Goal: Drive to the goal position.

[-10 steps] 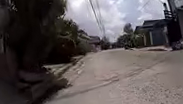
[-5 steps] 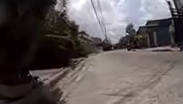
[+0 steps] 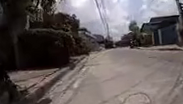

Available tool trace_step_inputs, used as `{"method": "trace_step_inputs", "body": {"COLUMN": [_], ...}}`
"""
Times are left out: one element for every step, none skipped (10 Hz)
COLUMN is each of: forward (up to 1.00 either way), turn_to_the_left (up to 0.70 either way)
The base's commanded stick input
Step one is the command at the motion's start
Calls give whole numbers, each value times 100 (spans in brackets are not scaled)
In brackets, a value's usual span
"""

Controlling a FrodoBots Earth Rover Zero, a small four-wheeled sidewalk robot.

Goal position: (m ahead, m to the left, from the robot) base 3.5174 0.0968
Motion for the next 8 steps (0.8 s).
{"method": "trace_step_inputs", "body": {"forward": [100,100,100,100,100,100,100,100], "turn_to_the_left": [-13,-9,-5,-2,0,0,0,0]}}
